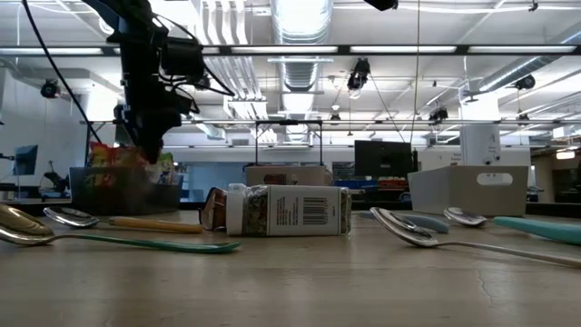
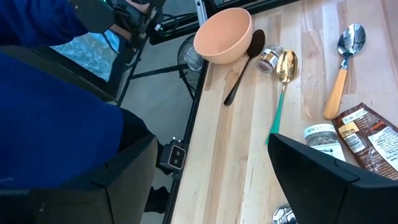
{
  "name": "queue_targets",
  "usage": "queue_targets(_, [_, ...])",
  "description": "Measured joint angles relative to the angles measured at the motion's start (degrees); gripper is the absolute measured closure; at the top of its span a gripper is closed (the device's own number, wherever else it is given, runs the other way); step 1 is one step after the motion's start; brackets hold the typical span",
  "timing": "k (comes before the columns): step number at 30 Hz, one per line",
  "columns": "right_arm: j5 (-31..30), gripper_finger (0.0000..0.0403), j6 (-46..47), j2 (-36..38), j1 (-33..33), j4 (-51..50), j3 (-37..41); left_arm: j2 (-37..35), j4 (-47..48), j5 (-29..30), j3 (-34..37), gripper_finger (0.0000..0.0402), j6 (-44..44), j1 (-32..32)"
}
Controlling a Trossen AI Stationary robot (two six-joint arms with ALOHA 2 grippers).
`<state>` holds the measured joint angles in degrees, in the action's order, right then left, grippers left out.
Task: Pick & Place Food Item
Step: Put the red noodle pack into the black bin, then put the yellow spoon into the right gray bin
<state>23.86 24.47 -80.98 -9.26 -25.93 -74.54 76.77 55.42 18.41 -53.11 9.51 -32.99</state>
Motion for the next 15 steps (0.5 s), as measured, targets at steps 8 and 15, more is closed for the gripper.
queue_targets(8, [0.0, 0.01, 0.0, 0.0, 0.0, -0.1, 0.0, 0.0, 1.5, 0.2, -1.9, 0.0148, 1.1, 0.0])
queue_targets(15, [0.0, 0.01, 0.7, 0.0, 0.0, -0.4, 0.0, 0.0, 4.4, 0.4, -5.5, 0.0118, 1.1, 0.0])
